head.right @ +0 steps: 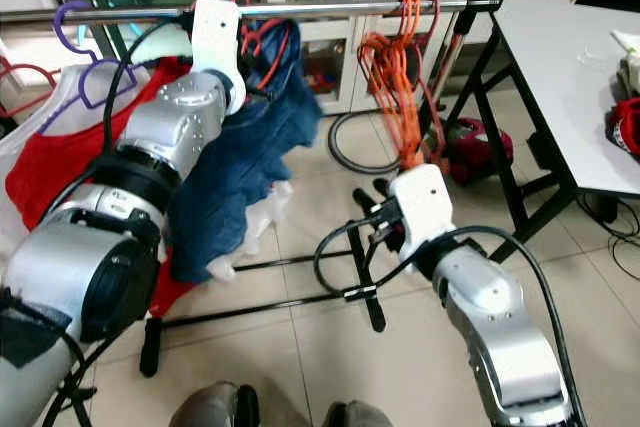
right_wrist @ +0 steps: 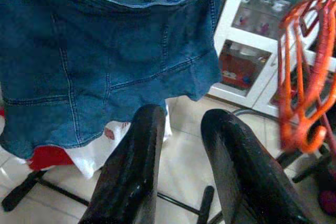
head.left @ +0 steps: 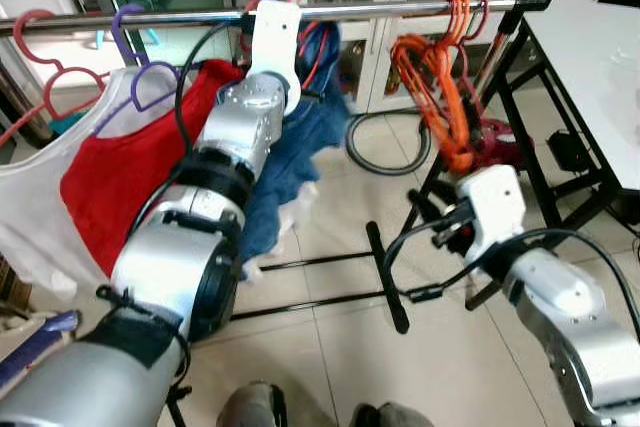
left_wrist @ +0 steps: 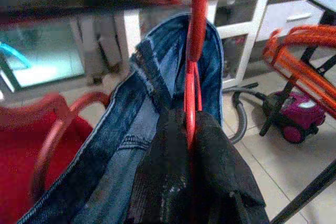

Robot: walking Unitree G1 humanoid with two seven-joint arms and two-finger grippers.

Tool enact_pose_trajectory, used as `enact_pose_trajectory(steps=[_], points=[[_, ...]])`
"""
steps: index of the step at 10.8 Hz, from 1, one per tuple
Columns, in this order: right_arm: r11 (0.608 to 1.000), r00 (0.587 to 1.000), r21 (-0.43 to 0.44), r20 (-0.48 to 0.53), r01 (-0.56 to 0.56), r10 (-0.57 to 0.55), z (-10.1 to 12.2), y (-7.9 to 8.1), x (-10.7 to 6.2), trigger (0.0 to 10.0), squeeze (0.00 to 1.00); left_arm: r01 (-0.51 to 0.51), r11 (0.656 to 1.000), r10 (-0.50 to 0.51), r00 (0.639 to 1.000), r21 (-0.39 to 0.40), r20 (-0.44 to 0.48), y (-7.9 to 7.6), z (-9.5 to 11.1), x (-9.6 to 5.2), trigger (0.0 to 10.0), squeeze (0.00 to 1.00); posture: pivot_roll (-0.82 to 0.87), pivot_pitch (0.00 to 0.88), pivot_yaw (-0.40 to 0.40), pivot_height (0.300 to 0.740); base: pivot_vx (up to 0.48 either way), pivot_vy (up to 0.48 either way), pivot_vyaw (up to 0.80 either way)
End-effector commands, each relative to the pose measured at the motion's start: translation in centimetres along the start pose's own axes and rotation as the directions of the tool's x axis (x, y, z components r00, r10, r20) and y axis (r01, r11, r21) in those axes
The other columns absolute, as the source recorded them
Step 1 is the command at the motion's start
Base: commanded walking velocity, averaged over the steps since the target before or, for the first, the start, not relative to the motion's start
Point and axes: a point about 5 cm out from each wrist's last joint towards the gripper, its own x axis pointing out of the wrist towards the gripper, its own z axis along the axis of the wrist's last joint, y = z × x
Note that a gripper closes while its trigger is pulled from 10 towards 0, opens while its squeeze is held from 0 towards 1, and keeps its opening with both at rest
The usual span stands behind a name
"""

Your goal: Hang hanger

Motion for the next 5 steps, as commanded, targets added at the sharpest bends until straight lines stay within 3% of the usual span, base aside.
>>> enact_pose_trajectory(steps=[1,3,5], points=[[1.000,1.000,-0.004,0.002,-0.012,0.012,0.2,0.2,-0.2,10.0,0.00,-0.013,1.000,0.013,1.000,-0.009,0.024,-0.1,1.0,0.1,0.0,0.00,-0.04,0.038,-0.030,0.740,0.000,0.000,0.00],[1.000,1.000,-0.005,-0.003,-0.023,0.023,0.3,0.3,-0.2,10.0,0.00,0.037,0.999,-0.037,0.999,-0.030,-0.014,-1.0,-0.1,0.3,0.0,0.00,-0.05,0.040,-0.031,0.740,0.000,0.000,0.00],[0.999,0.999,-0.012,-0.012,-0.037,0.037,0.2,0.4,-0.3,10.0,0.00,0.094,0.995,-0.093,0.993,0.015,-0.070,-2.4,-1.6,0.3,0.0,0.00,-0.05,0.040,-0.028,0.740,0.000,0.000,0.00]])
